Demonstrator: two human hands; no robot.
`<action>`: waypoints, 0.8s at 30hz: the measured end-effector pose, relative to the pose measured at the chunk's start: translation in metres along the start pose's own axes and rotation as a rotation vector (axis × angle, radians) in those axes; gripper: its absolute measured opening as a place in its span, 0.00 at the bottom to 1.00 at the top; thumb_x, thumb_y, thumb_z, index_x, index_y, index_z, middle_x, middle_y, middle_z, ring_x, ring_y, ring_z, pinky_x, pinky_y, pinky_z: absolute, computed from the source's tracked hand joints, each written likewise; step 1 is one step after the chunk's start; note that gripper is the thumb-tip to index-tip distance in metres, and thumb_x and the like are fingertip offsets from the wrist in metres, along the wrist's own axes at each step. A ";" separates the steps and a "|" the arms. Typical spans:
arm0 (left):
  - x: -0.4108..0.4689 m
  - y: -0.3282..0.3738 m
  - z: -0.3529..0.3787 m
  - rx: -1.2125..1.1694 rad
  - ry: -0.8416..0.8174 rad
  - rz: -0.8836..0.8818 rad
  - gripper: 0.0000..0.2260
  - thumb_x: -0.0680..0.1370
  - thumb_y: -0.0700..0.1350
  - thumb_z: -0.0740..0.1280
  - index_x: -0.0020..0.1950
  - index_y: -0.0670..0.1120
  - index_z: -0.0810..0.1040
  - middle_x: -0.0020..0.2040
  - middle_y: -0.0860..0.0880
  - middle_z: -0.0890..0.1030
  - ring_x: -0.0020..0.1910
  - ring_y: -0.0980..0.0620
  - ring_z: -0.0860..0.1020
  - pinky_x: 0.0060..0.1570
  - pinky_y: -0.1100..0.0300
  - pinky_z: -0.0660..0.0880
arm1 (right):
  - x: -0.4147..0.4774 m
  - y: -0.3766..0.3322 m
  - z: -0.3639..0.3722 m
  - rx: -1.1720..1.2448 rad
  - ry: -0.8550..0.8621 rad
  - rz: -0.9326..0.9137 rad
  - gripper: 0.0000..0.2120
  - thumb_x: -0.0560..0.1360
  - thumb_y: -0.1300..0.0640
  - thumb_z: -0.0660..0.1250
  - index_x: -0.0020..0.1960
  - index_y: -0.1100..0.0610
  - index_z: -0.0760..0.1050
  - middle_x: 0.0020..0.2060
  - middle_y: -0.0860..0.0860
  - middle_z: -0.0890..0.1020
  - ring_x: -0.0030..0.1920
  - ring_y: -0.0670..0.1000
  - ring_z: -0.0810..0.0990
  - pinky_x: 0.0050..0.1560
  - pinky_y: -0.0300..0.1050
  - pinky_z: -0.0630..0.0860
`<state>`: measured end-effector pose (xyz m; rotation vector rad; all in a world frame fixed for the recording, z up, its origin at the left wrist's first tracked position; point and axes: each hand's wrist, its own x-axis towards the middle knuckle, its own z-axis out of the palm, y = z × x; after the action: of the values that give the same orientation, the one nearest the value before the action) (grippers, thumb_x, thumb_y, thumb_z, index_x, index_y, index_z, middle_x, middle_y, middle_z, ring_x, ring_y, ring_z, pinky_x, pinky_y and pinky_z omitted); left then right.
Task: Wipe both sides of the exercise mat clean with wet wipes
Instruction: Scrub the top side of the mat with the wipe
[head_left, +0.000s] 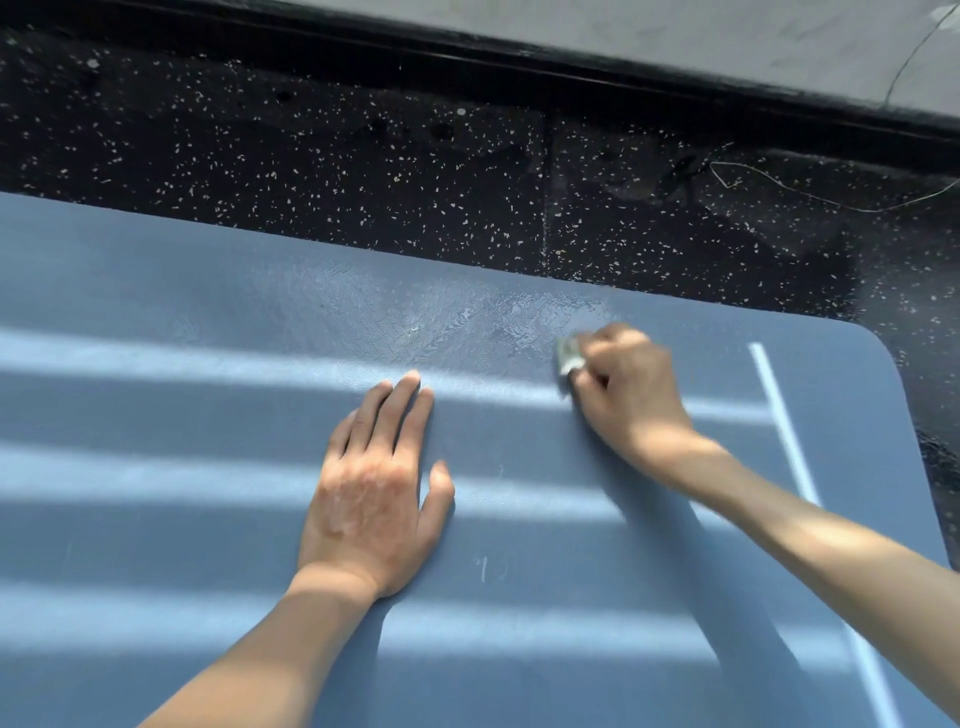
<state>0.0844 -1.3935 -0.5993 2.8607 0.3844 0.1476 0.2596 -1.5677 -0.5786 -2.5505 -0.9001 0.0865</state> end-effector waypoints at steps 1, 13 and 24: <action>0.000 0.000 0.000 0.001 -0.004 0.002 0.28 0.74 0.51 0.57 0.71 0.38 0.71 0.73 0.42 0.70 0.72 0.42 0.67 0.70 0.49 0.61 | -0.012 -0.004 0.001 0.028 -0.084 -0.087 0.14 0.75 0.54 0.57 0.41 0.58 0.79 0.37 0.56 0.76 0.38 0.57 0.75 0.37 0.45 0.67; 0.000 -0.001 0.000 -0.002 0.004 -0.002 0.28 0.75 0.51 0.56 0.72 0.38 0.70 0.74 0.42 0.69 0.73 0.42 0.65 0.70 0.49 0.60 | -0.017 0.002 -0.015 0.013 -0.152 -0.135 0.07 0.74 0.62 0.63 0.42 0.58 0.80 0.38 0.55 0.77 0.40 0.54 0.75 0.40 0.43 0.66; 0.000 -0.001 0.001 -0.011 0.004 -0.001 0.28 0.76 0.52 0.55 0.72 0.39 0.69 0.74 0.42 0.69 0.73 0.43 0.64 0.71 0.51 0.57 | -0.023 0.003 -0.022 -0.052 -0.128 -0.136 0.16 0.77 0.53 0.57 0.47 0.59 0.80 0.39 0.57 0.76 0.41 0.60 0.77 0.39 0.48 0.73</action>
<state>0.0847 -1.3928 -0.6008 2.8494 0.3852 0.1549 0.2471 -1.5922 -0.5615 -2.5460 -1.1362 0.1900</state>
